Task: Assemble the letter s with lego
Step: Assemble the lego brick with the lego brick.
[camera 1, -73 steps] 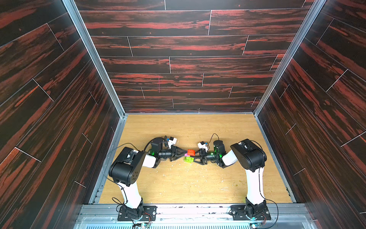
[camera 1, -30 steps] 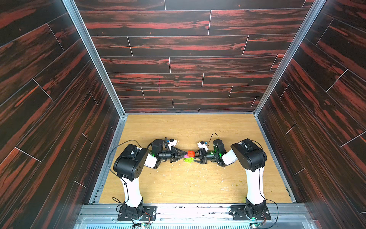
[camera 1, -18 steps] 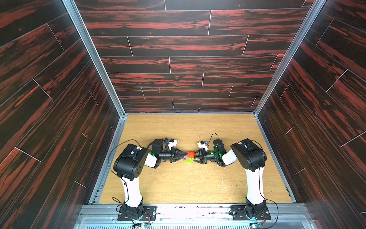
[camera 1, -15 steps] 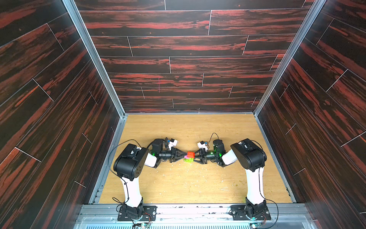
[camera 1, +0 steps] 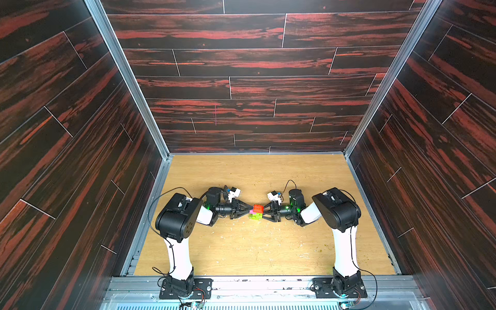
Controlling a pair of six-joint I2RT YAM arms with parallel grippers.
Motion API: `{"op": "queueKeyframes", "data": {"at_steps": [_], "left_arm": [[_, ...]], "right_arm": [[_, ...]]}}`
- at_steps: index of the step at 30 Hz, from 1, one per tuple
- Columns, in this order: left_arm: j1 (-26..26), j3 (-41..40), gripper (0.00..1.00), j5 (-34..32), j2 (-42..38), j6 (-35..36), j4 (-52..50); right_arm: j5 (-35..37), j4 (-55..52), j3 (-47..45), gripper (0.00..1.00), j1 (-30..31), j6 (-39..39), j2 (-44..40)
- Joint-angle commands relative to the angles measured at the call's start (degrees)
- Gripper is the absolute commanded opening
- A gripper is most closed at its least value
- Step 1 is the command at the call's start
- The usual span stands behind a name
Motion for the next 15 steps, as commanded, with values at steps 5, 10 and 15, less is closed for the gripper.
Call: {"op": "queueKeyframes", "data": {"at_steps": [5, 10, 15], "left_arm": [[0.3, -0.05, 0.22, -0.87, 1.29, 2.88, -6.52], [0.3, 0.11, 0.24, -0.86, 1.59, 3.49, -7.4], [0.3, 0.73, 0.26, -0.95, 1.06, 7.29, -12.86]], "right_arm": [[2.67, -8.3, -2.95, 0.49, 0.16, 0.37, 5.24], [2.67, -7.77, -3.25, 0.49, 0.15, 0.47, 5.31], [2.49, -7.42, -3.09, 0.49, 0.18, 0.8, 5.46]]}}
